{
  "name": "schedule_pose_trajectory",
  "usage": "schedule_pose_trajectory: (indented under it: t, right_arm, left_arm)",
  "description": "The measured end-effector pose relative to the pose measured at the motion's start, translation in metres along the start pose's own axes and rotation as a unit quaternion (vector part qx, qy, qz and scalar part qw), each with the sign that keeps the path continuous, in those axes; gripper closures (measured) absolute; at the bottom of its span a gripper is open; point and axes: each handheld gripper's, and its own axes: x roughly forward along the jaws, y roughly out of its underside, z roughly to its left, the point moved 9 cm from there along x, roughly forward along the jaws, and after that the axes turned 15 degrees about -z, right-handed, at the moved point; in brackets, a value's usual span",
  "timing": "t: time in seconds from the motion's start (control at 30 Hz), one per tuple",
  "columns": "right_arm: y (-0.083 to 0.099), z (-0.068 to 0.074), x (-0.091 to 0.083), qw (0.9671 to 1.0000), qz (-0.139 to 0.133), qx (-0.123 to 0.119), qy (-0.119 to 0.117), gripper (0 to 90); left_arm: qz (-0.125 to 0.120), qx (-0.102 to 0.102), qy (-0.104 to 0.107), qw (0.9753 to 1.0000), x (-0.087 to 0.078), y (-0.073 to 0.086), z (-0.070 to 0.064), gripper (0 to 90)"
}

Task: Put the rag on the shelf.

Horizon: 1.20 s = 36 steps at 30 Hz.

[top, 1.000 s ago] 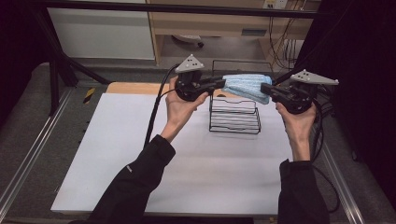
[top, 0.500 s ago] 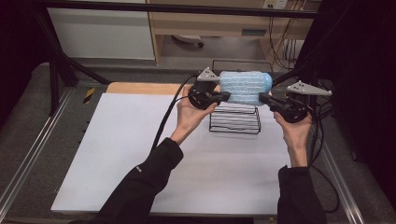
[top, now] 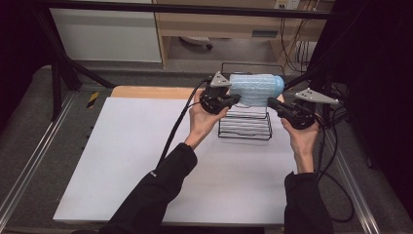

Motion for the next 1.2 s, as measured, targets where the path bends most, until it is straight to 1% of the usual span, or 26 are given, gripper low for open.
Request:
schedule_pose_trajectory:
  t: [0.07,0.13,0.17,0.2,0.23,0.3,0.33,0.37,0.4,0.43,0.57,0.67,0.73,0.77,0.8,0.83,0.9,0.93,0.97,1.07,1.2]
  right_arm:
    - [0.0,0.001,0.0,1.0,0.0,-0.001,-0.001,86.6]
    - [-0.003,0.005,-0.004,1.0,-0.004,-0.006,-0.005,83.9]
    - [-0.003,0.005,-0.004,1.0,-0.004,-0.006,-0.005,83.9]
    - [-0.007,0.008,-0.007,0.9999,-0.01,-0.01,-0.006,81.4]
    - [-0.007,0.008,-0.007,0.9999,-0.01,-0.01,-0.006,81.4]
    - [-0.014,0.011,-0.011,0.9997,-0.016,-0.014,-0.009,78.7]
    - [-0.02,0.014,-0.013,0.9996,-0.02,-0.016,-0.01,75.7]
    - [-0.02,0.014,-0.013,0.9996,-0.02,-0.016,-0.01,75.7]
    - [-0.025,0.017,-0.015,0.9995,-0.021,-0.018,-0.012,73.0]
    - [-0.025,0.017,-0.015,0.9995,-0.021,-0.018,-0.012,73.0]
    - [-0.034,0.021,-0.015,0.9995,-0.023,-0.021,-0.012,66.4]
    - [-0.039,0.023,-0.016,0.9995,-0.024,-0.017,-0.01,60.8]
    - [-0.042,0.026,-0.018,0.9994,-0.027,-0.014,-0.014,57.1]
    - [-0.044,0.03,-0.021,0.9995,-0.026,-0.01,-0.016,49.9]
    - [-0.044,0.03,-0.021,0.9995,-0.026,-0.01,-0.016,49.9]
    - [-0.045,0.031,-0.022,0.9995,-0.025,-0.012,-0.017,46.5]
    - [-0.047,0.034,-0.026,0.9995,-0.026,-0.014,-0.016,37.4]
    - [-0.047,0.037,-0.03,0.9995,-0.026,-0.009,-0.017,31.5]
    - [-0.047,0.037,-0.03,0.9995,-0.026,-0.009,-0.017,31.5]
    - [-0.044,0.044,-0.036,0.9995,-0.02,-0.007,-0.024,22.9]
    - [-0.032,0.054,-0.041,0.9993,-0.008,-0.009,-0.035,12.5]
  left_arm:
    - [-0.004,-0.001,0.005,1.0,-0.003,-0.001,-0.002,88.9]
    - [-0.012,-0.007,0.009,0.9999,-0.008,-0.005,-0.004,85.8]
    - [-0.014,-0.009,0.011,0.9998,-0.011,-0.007,-0.005,85.8]
    - [-0.017,-0.011,0.011,0.9997,-0.013,-0.009,-0.005,83.2]
    - [-0.019,-0.012,0.013,0.9997,-0.016,-0.011,-0.005,83.2]
    - [-0.022,-0.013,0.013,0.9996,-0.023,-0.016,-0.004,80.2]
    - [-0.022,-0.014,0.013,0.9996,-0.026,-0.018,-0.004,75.5]
    - [-0.021,-0.015,0.013,0.9996,-0.029,-0.02,-0.004,75.5]
    - [-0.022,-0.014,0.011,0.9996,-0.032,-0.022,-0.004,71.2]
    - [-0.023,-0.012,0.009,0.9996,-0.035,-0.024,-0.003,71.2]
    - [-0.016,-0.009,0.004,0.9998,-0.046,-0.029,-0.002,63.3]
    - [-0.005,-0.006,0.002,1.0,-0.055,-0.028,-0.002,55.8]
    - [-0.002,-0.007,0.0,1.0,-0.062,-0.027,-0.001,51.2]
    - [-0.003,-0.008,0.002,1.0,-0.066,-0.026,-0.001,48.2]
    - [-0.002,-0.007,0.002,1.0,-0.071,-0.024,-0.001,48.2]
    - [0.003,-0.005,0.001,1.0,-0.075,-0.022,0.0,46.3]
    - [0.009,-0.001,-0.004,0.9999,-0.084,-0.017,0.003,41.6]
    - [0.01,-0.002,-0.007,0.9999,-0.089,-0.013,0.004,37.5]
    - [0.01,-0.003,-0.008,0.9999,-0.093,-0.01,0.006,37.5]
    - [0.009,-0.004,-0.013,0.9999,-0.108,0.003,0.011,31.5]
    - [0.015,-0.008,-0.019,0.9997,-0.13,0.024,0.017,24.7]
